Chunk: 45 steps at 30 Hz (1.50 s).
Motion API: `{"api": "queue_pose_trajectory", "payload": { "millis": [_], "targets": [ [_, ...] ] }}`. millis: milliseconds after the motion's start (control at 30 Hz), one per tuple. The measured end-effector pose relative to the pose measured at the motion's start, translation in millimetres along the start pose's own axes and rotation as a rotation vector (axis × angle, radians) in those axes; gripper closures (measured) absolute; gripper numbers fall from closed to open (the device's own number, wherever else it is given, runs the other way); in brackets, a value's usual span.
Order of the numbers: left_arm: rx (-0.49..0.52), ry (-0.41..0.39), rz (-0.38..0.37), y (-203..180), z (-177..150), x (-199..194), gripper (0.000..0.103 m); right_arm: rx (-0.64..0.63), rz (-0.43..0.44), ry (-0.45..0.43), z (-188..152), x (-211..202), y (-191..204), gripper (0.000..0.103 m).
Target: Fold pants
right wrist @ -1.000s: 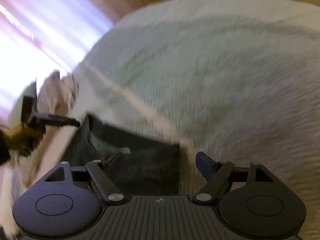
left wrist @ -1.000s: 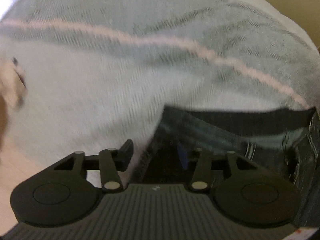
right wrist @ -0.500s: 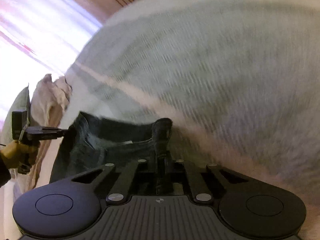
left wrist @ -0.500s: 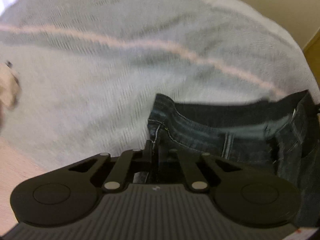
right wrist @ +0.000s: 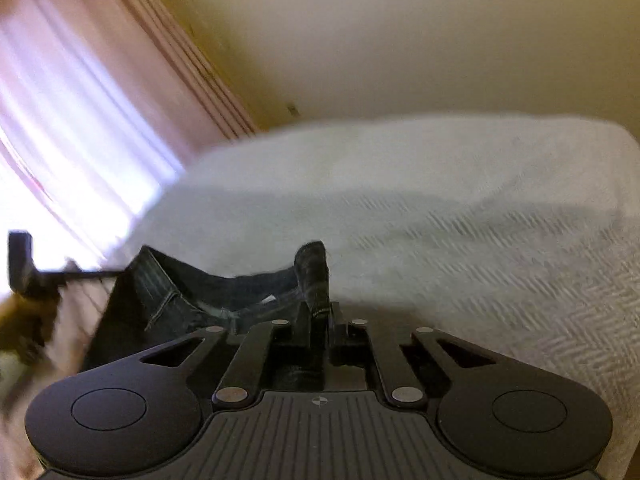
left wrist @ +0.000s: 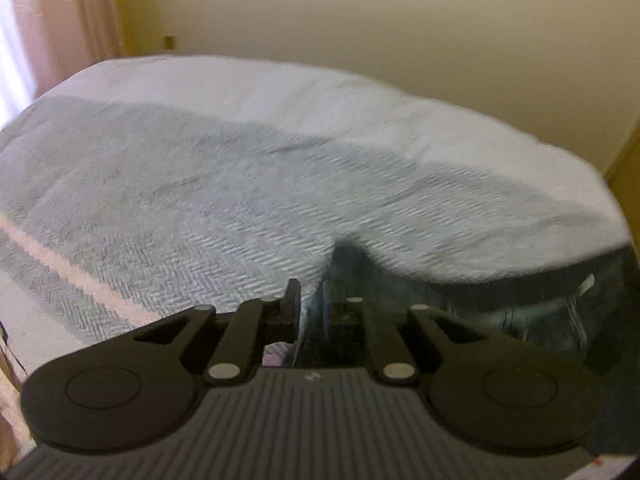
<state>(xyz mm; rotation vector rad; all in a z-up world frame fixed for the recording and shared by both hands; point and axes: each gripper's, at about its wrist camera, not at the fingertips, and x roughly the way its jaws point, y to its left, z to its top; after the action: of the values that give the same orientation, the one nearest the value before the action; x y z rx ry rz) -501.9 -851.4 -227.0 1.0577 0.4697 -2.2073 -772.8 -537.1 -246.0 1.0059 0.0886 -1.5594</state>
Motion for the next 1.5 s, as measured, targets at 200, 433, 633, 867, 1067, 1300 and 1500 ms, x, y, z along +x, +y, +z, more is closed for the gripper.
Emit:
{"api": "queue_pose_trajectory", "payload": {
  "millis": [200,433,633,867,1067,1300,1500],
  "targets": [
    [-0.065,0.055,0.104,16.4,-50.9,-29.4,0.084,-0.037,-0.091,0.015,-18.5,-1.5,-14.5,0.059],
    [-0.194,0.107,0.263,54.1,-160.2,-161.9,0.075,-0.187,0.043,0.173,-51.9,-20.7,39.8,0.057],
    [-0.374,0.167,0.386,68.0,-304.8,-305.1,0.067,-0.354,0.19,0.282,-103.1,-29.4,131.7,0.056],
    [-0.543,0.256,0.419,18.8,-506.4,-437.7,0.05,-0.491,0.279,0.352,-189.3,-60.2,234.6,0.054],
    [-0.776,0.279,0.379,-35.1,-645.4,-501.0,0.043,-0.545,0.201,0.416,-280.0,-96.7,277.3,0.052],
    [-0.933,0.161,0.337,-95.9,-692.1,-513.6,0.042,-0.678,0.233,0.556,-353.7,-129.3,308.2,0.048],
    [-0.961,0.122,0.433,-138.5,-707.2,-521.3,0.039,-1.039,0.463,0.685,-429.0,-150.3,350.1,0.045]
  ]
}}
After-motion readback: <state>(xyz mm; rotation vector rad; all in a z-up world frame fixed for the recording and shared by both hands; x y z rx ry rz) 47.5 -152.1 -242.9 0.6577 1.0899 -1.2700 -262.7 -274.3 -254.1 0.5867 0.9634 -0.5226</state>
